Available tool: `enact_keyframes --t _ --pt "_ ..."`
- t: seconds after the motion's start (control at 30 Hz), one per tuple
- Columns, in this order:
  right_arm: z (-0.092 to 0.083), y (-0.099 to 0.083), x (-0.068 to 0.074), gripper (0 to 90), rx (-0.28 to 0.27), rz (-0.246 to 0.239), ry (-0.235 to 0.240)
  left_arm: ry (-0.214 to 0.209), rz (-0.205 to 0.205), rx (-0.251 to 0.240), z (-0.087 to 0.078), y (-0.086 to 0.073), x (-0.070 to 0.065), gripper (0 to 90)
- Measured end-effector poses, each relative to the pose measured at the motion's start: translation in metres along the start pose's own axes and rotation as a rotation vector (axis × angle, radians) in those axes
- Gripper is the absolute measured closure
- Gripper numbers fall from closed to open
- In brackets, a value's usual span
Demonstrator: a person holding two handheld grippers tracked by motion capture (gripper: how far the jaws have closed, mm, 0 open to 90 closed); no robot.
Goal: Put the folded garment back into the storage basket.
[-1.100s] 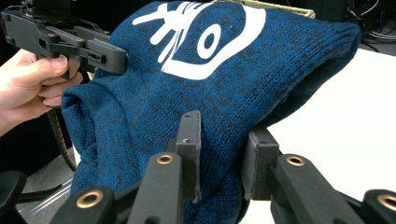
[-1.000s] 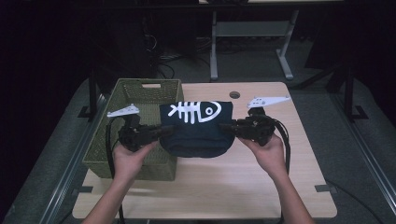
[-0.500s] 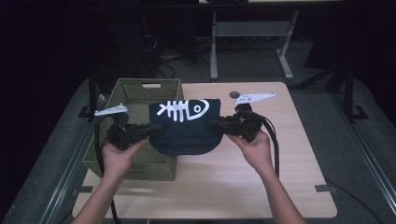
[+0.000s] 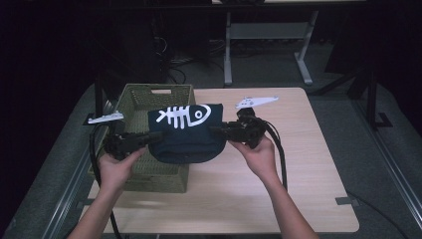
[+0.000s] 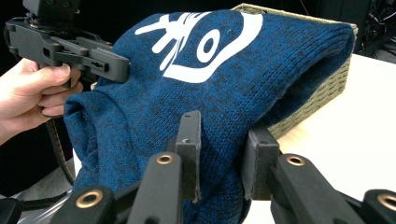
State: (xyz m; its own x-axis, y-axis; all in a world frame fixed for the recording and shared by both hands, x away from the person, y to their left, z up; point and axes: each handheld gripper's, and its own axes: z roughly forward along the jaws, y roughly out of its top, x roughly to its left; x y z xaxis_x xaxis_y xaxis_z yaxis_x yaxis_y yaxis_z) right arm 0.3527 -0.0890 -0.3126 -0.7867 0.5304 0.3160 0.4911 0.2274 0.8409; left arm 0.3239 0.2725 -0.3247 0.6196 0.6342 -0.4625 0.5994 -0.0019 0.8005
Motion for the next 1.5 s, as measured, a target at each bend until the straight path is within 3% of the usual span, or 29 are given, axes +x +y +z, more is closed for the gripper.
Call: enact_keyframes --t 1.5 --pt "0.056 0.02 0.014 70.7 0.02 -0.003 0.03 0.076 -0.02 -0.014 -0.037 0.003 0.035 69.3"
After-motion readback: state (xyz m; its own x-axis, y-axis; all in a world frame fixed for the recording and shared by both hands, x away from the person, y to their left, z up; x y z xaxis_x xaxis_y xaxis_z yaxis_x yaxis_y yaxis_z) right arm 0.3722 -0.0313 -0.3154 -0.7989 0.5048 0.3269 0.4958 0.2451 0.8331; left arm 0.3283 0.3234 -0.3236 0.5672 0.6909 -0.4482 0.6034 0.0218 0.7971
